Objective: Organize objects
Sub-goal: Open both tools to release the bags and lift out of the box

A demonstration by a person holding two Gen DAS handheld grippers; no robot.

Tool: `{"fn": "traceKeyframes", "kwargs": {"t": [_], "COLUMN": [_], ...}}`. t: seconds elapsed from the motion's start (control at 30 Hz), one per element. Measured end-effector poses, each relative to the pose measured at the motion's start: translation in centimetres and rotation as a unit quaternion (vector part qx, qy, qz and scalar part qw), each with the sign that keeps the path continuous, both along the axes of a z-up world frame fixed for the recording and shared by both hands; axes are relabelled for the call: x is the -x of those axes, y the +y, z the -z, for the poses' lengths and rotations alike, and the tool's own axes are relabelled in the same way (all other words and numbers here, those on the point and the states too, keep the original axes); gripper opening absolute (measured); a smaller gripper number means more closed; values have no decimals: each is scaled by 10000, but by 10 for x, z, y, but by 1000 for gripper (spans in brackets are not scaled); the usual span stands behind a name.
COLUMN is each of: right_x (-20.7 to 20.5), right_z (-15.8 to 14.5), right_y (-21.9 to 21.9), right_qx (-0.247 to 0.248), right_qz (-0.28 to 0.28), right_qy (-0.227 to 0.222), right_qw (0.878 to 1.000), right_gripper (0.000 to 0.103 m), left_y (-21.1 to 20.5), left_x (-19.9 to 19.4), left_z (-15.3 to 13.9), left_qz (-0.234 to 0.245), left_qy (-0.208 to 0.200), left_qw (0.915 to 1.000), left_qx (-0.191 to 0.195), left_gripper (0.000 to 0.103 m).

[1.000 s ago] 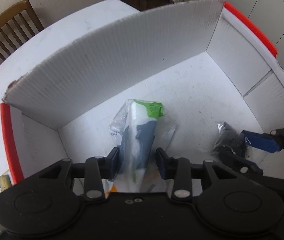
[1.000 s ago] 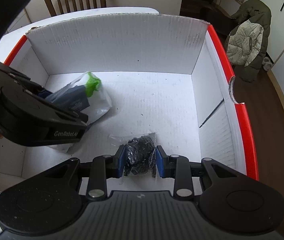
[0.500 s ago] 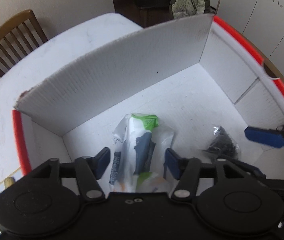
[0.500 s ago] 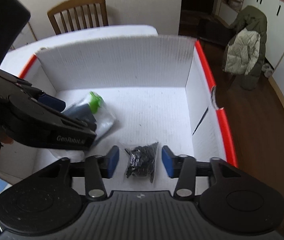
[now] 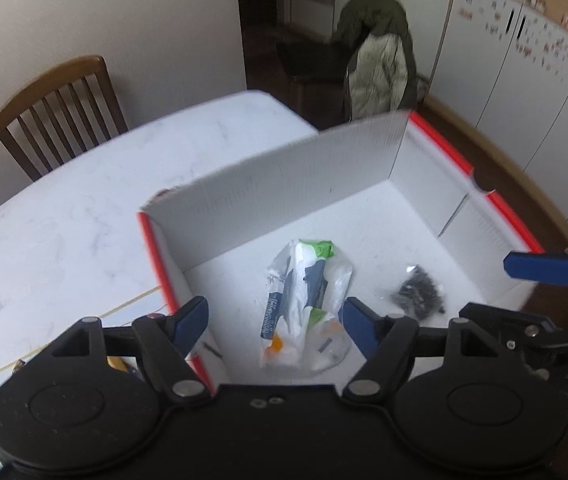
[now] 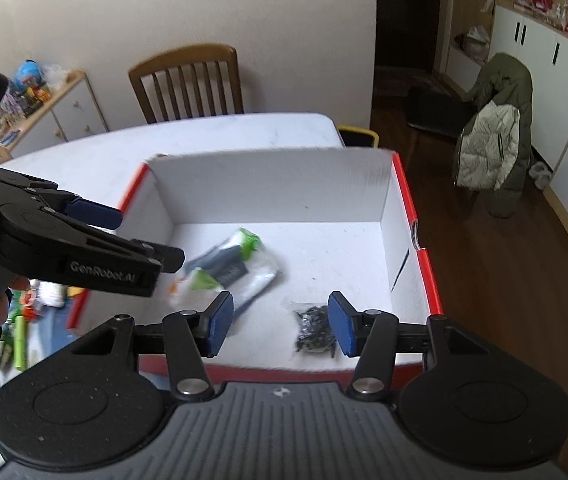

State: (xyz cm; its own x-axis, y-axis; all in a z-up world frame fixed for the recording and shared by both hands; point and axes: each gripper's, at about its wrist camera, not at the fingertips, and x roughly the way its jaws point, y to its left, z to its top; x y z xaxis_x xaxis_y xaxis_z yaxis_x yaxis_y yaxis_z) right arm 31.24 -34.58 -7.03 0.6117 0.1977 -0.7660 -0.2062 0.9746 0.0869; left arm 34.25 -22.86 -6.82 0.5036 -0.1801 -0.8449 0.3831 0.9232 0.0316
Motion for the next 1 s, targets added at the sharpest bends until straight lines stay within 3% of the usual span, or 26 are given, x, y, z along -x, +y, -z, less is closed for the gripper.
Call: {"fn": "traceKeyframes", "kwargs": {"t": [0.23, 0.37, 0.47, 0.6, 0.87, 1.0], "right_x": [32, 46, 53, 62, 90, 105], "right_z": [-30, -41, -45, -46, -36, -29], "right_y": [22, 42, 60, 82, 124, 141], "right_qx": [-119, -177, -239, -462, -720, -768], "right_qz": [61, 83, 115, 190, 425, 602], "right_qy": [-320, -474, -537, -636, -656, -583], "right_qw": [9994, 9987, 9982, 9967, 9943, 9935], "right_gripper": [54, 60, 61, 72, 82, 83], "left_y": [33, 56, 76, 104, 150, 169], "left_x": [37, 50, 60, 73, 94, 103], "left_z": [-35, -45, -50, -54, -53, -51], "left_qz": [114, 117, 140, 176, 299, 354], "left_qy": [-394, -574, -647, -762, -1001, -1014], "left_qw": [9981, 9968, 9963, 9958, 9940, 9936], "left_qx": [465, 542, 548, 471, 322, 342], "left_gripper": [77, 79, 84, 91, 101, 102]}}
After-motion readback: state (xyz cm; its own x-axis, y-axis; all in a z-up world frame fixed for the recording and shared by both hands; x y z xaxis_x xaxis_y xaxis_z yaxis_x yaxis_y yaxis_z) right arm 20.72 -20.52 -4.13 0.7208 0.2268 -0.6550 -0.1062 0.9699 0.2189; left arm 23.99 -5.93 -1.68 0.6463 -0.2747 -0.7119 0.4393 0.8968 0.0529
